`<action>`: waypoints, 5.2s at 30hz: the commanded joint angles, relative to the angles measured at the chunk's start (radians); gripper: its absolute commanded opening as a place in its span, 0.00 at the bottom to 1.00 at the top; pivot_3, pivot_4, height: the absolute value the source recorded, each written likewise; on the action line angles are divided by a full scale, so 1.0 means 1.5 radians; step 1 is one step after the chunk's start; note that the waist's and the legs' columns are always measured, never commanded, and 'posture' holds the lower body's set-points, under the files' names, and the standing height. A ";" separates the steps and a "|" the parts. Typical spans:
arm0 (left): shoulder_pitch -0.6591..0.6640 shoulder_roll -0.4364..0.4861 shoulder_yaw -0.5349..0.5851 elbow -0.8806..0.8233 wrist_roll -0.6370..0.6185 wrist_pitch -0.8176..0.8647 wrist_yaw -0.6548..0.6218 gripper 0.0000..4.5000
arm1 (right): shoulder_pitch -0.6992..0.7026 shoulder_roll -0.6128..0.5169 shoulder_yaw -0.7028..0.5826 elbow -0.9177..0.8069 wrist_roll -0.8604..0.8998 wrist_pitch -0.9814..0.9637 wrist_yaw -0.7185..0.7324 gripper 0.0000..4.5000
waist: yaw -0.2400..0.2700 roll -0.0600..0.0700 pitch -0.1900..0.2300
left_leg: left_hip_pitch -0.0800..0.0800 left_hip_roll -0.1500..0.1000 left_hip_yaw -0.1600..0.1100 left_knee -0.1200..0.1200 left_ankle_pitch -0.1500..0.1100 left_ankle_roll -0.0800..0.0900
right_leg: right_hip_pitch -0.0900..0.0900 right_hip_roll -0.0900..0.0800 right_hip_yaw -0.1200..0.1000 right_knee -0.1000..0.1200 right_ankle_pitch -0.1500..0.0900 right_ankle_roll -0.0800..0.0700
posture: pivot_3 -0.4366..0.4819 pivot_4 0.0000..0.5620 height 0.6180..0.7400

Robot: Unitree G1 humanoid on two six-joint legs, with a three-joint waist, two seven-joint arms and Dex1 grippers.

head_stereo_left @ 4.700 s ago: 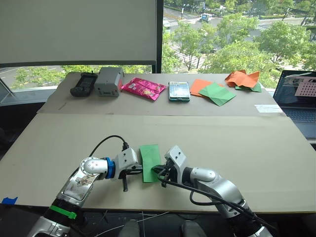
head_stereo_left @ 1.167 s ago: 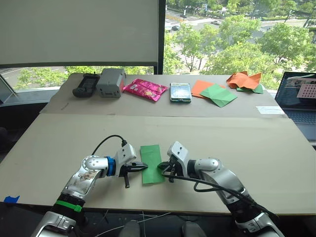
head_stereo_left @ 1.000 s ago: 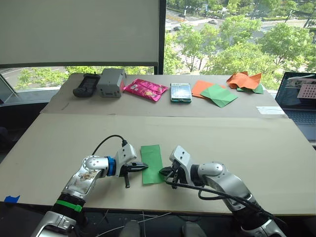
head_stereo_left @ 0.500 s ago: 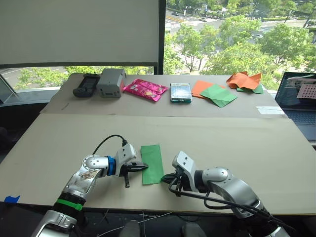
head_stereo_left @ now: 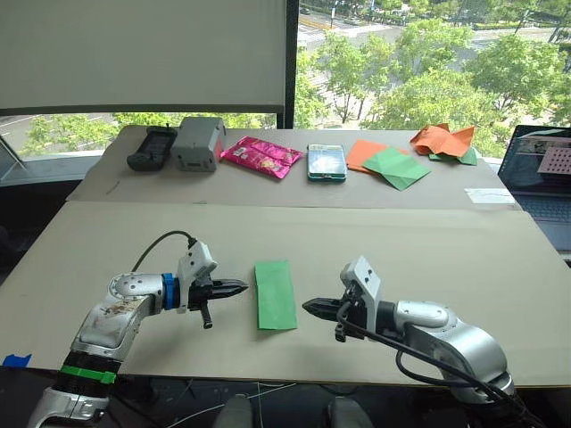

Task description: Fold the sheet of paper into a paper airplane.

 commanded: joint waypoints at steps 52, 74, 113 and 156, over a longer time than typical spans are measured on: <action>-0.025 -0.120 -0.099 0.084 0.117 -0.100 0.063 0.00 | -0.093 -0.003 0.067 0.160 -0.113 -0.029 -0.154 0.01 | 0.001 0.000 -0.003 | 0.000 0.000 0.000 0.002 0.001 0.001 | 0.003 0.001 0.001 0.000 0.002 0.002 | 0.48 0.27 0.84; -0.018 -0.099 -0.080 0.033 0.100 -0.079 0.068 0.00 | -0.156 0.096 -0.030 0.240 -0.089 -0.058 -0.174 0.45 | 0.000 0.001 -0.002 | -0.001 0.000 0.000 0.002 0.002 0.004 | 0.002 0.002 0.002 0.003 0.002 0.002 | 0.48 0.27 0.84; -0.115 -0.096 -0.086 0.057 0.079 -0.053 0.011 0.00 | 0.004 -0.053 0.225 0.061 -0.566 -0.367 -0.149 0.00 | 0.003 0.000 -0.001 | -0.001 0.000 0.000 0.002 0.001 0.001 | 0.002 0.001 0.001 0.002 0.001 0.001 | 0.48 0.27 0.84; -0.257 -0.215 -0.179 0.345 0.218 -0.195 0.023 0.00 | 0.007 -0.007 0.238 0.032 -0.666 -0.296 -0.025 0.00 | 0.002 -0.001 -0.001 | 0.000 0.000 0.000 0.005 0.002 0.003 | 0.004 0.002 0.001 0.005 0.001 0.002 | 0.48 0.27 0.84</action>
